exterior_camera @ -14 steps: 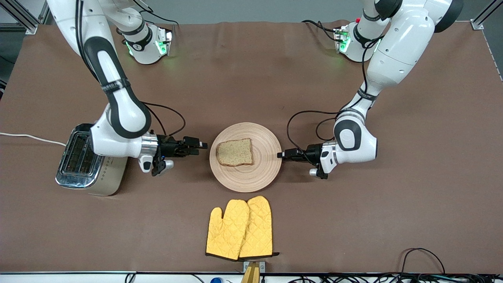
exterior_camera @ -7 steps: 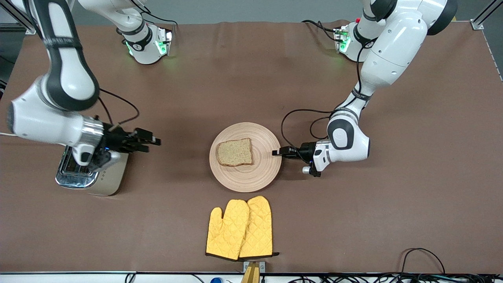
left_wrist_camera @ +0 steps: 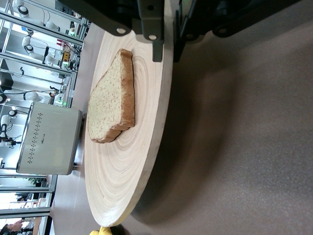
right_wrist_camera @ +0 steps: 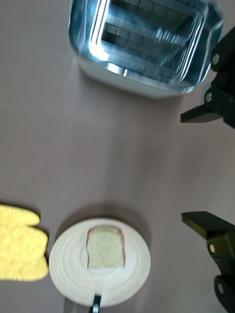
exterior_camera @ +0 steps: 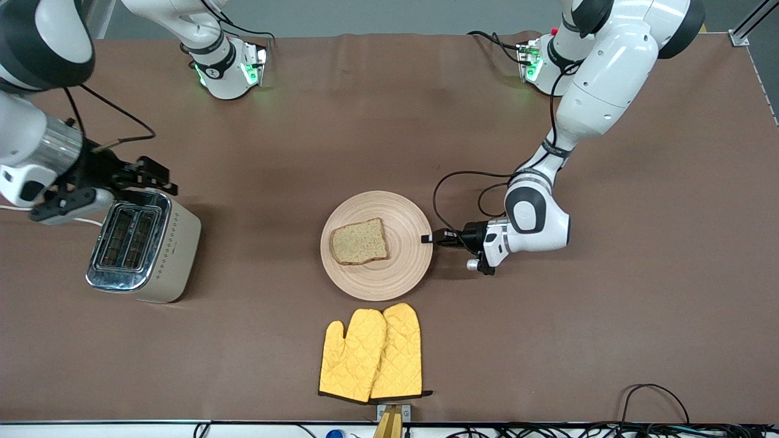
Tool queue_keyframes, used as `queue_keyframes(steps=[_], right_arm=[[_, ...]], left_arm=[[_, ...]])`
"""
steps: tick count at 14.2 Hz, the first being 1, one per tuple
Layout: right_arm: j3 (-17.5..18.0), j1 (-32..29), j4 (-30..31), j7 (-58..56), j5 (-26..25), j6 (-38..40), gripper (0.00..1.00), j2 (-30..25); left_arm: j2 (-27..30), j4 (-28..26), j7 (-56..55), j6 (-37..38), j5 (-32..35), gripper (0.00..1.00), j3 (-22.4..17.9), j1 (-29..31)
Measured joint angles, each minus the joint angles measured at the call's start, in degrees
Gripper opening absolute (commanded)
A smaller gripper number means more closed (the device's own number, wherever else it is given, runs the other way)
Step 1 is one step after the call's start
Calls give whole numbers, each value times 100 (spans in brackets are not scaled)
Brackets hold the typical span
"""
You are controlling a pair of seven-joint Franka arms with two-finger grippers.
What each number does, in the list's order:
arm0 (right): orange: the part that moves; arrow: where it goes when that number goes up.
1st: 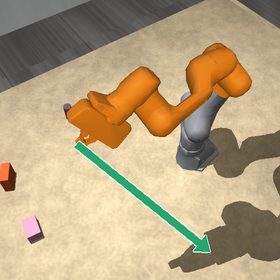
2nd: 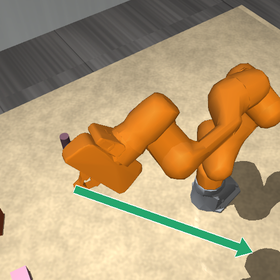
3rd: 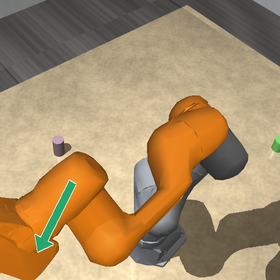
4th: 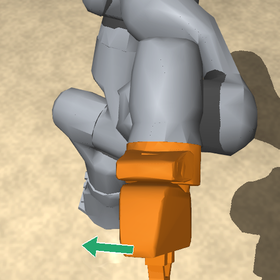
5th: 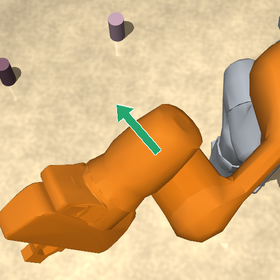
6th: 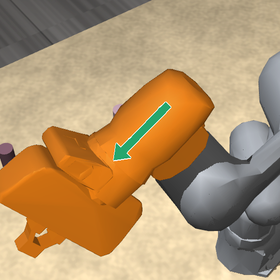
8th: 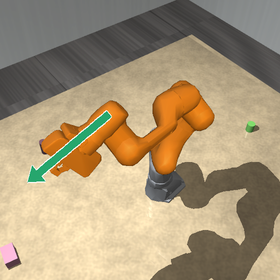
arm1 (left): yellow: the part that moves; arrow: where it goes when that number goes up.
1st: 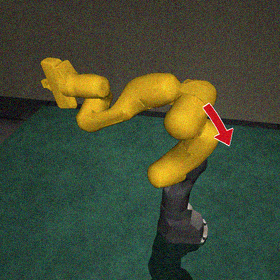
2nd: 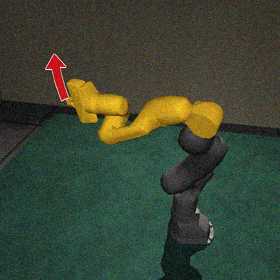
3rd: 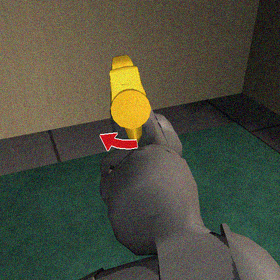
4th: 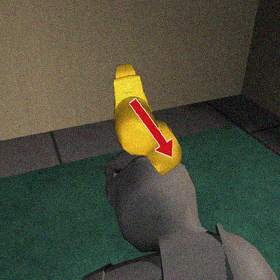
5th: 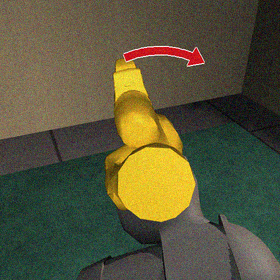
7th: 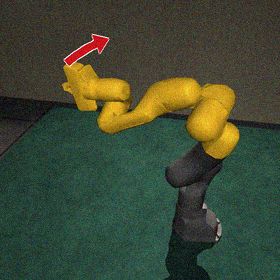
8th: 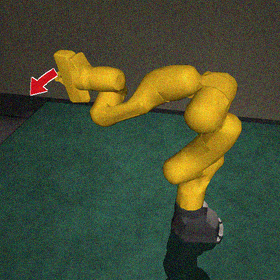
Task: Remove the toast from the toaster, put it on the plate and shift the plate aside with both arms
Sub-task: 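Slide the plate with the left gripper away from the toaster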
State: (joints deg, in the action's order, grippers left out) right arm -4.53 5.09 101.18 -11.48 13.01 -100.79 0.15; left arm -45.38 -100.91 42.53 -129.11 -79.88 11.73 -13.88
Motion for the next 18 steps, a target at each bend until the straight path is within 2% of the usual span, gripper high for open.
queue_keyframes(steps=[2,4,7,9,14,18], right_arm=[[-7,-166,-4,0,-139,178,100,-161],[-9,-316,-63,-2,-356,335,100,-251],[-7,-394,-509,-1,-806,647,100,-269],[-7,-450,-777,1,-878,809,100,-270],[26,-555,-1570,168,-848,2014,100,-276],[139,-493,-1600,1105,-884,1865,100,-245]], left_arm=[[24,42,0,4,0,1,-15,36],[188,60,0,113,0,1,-27,179],[605,35,-2,702,95,1,-63,671],[785,20,-45,1029,652,1,-71,1094],[904,-22,-28,1757,1597,1,-88,2439],[915,-46,-2,1939,2394,1,-89,3395]])
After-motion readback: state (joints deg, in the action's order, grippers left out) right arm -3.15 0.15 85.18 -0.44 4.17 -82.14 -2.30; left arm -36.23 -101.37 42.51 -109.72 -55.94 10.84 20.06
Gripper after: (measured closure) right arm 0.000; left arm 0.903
